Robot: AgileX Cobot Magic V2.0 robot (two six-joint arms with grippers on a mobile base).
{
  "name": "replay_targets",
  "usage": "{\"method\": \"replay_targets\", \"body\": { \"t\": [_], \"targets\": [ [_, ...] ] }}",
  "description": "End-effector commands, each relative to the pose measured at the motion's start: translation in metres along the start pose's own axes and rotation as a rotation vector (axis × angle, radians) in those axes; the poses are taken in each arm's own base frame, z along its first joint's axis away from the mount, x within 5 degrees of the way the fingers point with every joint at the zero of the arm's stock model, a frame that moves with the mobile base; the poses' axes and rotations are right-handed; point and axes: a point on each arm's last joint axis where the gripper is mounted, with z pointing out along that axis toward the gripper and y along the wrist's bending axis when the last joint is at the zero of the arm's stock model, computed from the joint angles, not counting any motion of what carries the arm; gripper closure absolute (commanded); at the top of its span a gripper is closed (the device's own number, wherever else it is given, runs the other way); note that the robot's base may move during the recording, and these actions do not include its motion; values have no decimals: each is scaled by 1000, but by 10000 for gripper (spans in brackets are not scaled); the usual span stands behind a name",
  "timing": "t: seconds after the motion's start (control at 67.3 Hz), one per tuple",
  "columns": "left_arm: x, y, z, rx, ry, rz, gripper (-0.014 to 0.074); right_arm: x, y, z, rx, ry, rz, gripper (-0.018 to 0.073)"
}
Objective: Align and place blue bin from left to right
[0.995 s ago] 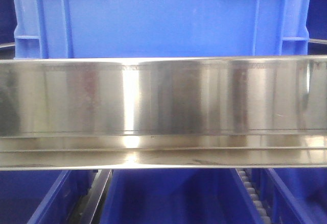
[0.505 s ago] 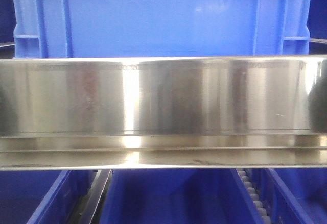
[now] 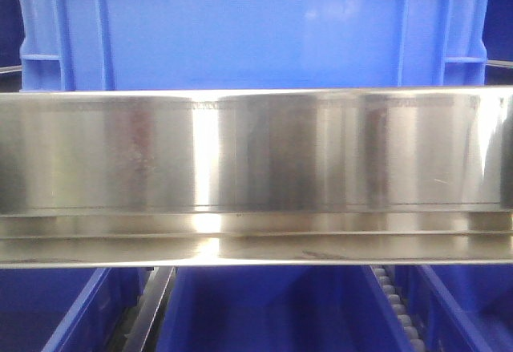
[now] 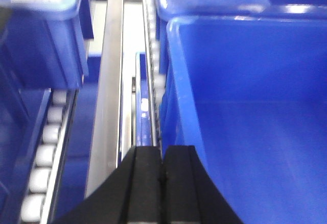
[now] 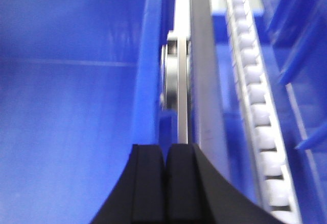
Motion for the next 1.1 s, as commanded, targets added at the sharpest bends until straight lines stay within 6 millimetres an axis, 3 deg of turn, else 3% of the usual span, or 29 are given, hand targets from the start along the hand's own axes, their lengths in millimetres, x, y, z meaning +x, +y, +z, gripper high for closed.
{"method": "replay_targets", "body": {
  "t": [0.0, 0.208, 0.238, 0.356, 0.416, 0.653, 1.084],
  "targets": [
    [-3, -2, -6, 11, -20, -13, 707, -4, 3, 2, 9, -3, -2, 634],
    [-3, -2, -5, 10, -19, -13, 707, -6, 8, 6, 8, -2, -15, 606],
    [-3, -2, -4, 10, -17, -12, 707, -6, 8, 6, 8, -2, -15, 568],
    [-2, -3, -2, 9, -13, -11, 707, -5, 8, 6, 10, 3, -15, 281],
    [-2, -3, -1, 9, -11, -11, 707, -5, 8, 7, 11, 7, -15, 222],
    [-1, -3, 3, 7, 0, -10, 707, 0, 11, 31, 24, 64, -22, 274],
    [3, -3, 9, -1, 33, -9, 707, 6, 13, 56, 36, 111, -4, 275]
  ]
}}
